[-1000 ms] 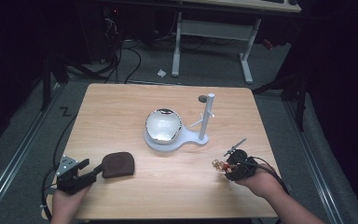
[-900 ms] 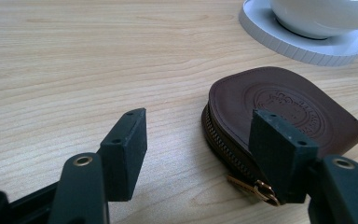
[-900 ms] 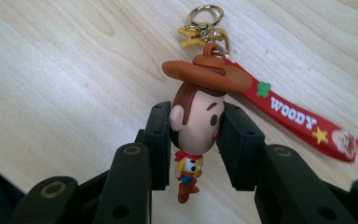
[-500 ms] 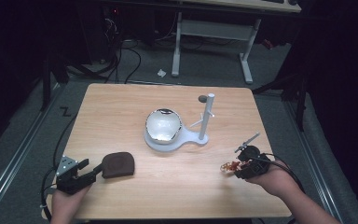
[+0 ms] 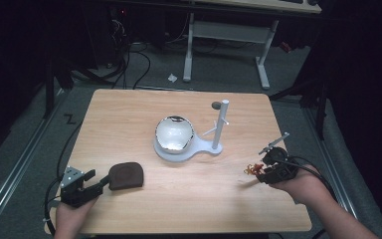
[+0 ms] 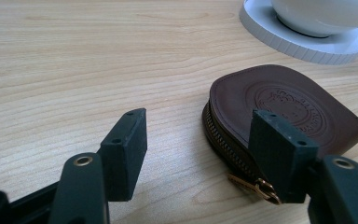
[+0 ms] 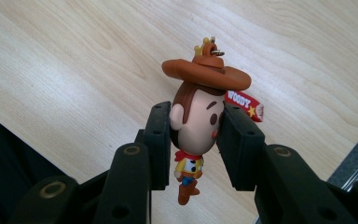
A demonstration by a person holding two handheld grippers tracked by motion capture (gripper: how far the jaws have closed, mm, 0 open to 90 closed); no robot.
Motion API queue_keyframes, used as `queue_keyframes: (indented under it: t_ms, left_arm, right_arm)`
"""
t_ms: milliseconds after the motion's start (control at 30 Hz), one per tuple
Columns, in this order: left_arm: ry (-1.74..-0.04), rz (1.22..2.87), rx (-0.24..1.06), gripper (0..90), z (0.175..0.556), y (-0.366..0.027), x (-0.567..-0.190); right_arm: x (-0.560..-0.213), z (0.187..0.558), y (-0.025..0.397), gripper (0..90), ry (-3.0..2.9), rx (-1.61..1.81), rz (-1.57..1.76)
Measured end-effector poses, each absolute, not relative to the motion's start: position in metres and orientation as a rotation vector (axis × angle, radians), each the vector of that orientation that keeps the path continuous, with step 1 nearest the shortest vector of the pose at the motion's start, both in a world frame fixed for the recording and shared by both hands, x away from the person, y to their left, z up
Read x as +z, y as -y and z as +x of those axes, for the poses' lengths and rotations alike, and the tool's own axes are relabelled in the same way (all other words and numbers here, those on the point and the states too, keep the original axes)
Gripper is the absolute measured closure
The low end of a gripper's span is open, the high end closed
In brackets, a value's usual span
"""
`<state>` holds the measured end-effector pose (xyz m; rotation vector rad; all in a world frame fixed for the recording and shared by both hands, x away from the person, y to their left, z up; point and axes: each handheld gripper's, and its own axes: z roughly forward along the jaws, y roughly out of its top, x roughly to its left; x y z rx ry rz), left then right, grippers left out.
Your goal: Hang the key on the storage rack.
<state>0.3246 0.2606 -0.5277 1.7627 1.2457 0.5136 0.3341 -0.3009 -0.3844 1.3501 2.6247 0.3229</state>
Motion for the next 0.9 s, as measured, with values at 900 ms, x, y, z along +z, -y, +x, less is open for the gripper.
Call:
queue_keyframes:
  t_ms: [900]
  left_arm:
    - [-1.25,1.762,0.51,37.6,0.324,-0.262,-0.528]
  right_arm:
    - [-0.338,0.342,0.29,66.2,-2.593,0.386,1.316]
